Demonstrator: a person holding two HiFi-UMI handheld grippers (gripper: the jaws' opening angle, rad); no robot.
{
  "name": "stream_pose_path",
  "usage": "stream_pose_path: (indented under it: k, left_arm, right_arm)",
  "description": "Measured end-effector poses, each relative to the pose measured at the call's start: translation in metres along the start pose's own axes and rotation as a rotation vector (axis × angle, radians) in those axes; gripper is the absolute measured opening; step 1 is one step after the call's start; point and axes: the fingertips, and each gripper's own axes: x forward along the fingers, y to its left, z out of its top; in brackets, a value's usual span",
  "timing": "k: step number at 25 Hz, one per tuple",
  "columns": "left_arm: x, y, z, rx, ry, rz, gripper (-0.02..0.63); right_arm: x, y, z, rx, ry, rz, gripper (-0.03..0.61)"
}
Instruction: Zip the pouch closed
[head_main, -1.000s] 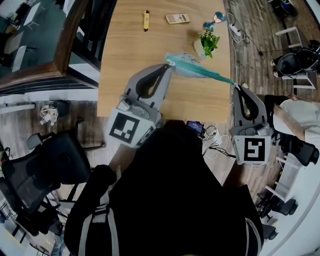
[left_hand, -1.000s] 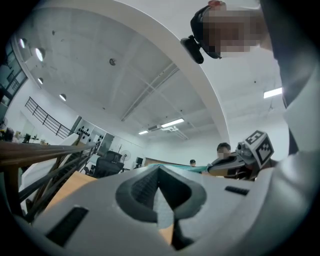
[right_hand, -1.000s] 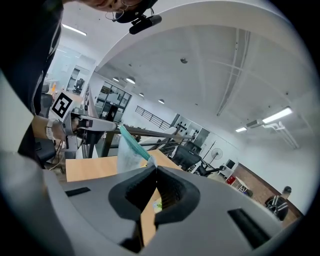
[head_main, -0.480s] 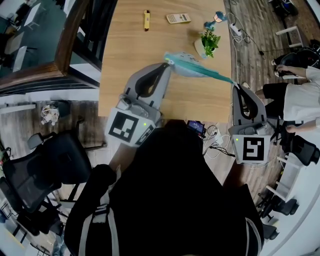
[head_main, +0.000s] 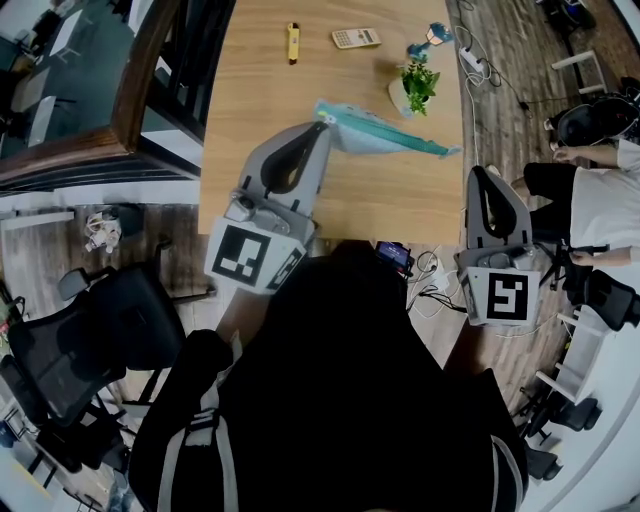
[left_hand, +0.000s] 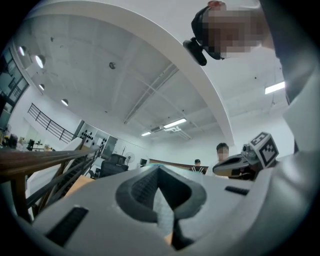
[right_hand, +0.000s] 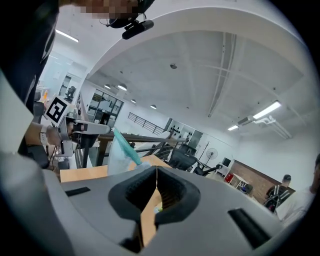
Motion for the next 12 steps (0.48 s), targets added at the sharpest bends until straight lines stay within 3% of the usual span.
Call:
stream_pose_path:
  k: [3,7,12]
  left_arm:
    - [-0.003,0.009,0.003,0.037,0.002,0.041,0.0]
    - [-0.009,0.024,0.005,0.151,0.027,0.123,0.0]
    - [-0.011,0.046,-0.001,0.245,0.139,0.2,0.0]
  right_arm:
    - [-0.004,-0.009,-0.002,0.061,-0.016,-0.027,0.015]
    - [-0.011,-0.025,-0.002,0.16,-0.038,-0.124,0.015]
    - [-0.015,-0.046,-0.002,0.238,-0.087,-0.204,0.014]
